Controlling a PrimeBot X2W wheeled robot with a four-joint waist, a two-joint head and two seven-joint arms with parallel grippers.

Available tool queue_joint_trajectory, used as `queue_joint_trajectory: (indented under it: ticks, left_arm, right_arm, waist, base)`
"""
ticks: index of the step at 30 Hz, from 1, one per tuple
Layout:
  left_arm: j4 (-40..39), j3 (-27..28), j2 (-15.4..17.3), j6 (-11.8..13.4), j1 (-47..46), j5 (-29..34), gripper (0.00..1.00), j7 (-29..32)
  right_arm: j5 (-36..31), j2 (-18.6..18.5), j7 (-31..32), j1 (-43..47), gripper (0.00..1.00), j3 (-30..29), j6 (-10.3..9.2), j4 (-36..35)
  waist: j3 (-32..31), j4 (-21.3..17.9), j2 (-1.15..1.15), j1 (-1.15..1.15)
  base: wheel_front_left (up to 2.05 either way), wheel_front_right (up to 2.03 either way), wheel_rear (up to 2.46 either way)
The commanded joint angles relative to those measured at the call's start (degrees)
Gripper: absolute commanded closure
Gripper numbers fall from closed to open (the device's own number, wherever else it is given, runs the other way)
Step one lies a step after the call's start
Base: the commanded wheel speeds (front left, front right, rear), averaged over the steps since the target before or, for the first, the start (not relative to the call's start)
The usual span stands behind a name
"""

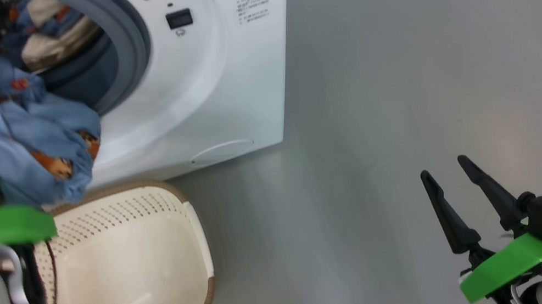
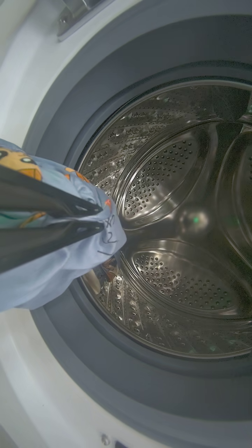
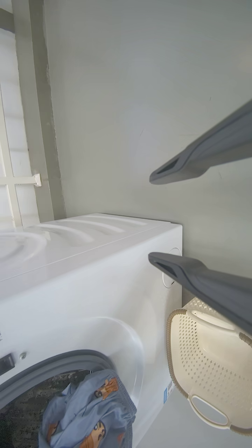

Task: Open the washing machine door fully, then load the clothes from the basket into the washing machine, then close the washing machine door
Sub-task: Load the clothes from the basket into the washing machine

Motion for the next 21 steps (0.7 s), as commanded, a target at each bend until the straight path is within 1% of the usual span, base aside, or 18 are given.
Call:
queue_joint_trajectory:
  ticks: [1,13,14,18,21]
  left_arm:
    - [-0.45,1.57,2.63,-0.15,-2.55,0.31,1.0,-0.37]
    - [7.0,1.2,5.13,-0.71,-16.25,0.46,1.0,-0.37]
    - [8.58,0.88,6.07,-1.03,-18.67,0.7,1.0,-0.37]
    - [11.99,0.2,7.74,-1.78,-23.33,0.78,1.0,-0.12]
    - [14.08,-0.4,8.96,-2.46,-26.63,0.63,1.0,1.21]
  right_arm:
    - [-0.49,-0.27,-0.68,-1.43,0.0,1.44,0.57,-1.61]
    - [-0.42,-0.16,-0.84,-2.93,0.0,1.34,0.57,-1.77]
    - [-0.34,-0.05,-0.9,-3.36,0.0,1.47,0.57,-1.76]
    - [-0.07,0.38,-1.04,-4.45,0.0,1.96,0.57,-1.56]
    - [0.26,0.78,-1.14,-5.27,0.0,2.34,0.57,-1.14]
  waist:
    - [1.78,0.33,0.0,0.0]
    - [8.1,0.5,0.0,0.0]
    - [9.45,0.3,0.0,0.0]
    - [11.98,-0.42,0.0,0.0]
    - [13.66,-1.15,0.0,0.0]
  base:
    - [0.0,0.0,0.0]
    - [0.0,0.0,0.0]
    - [0.0,0.0,0.0]
    - [0.0,0.0,0.0]
    - [0.0,0.0,0.0]
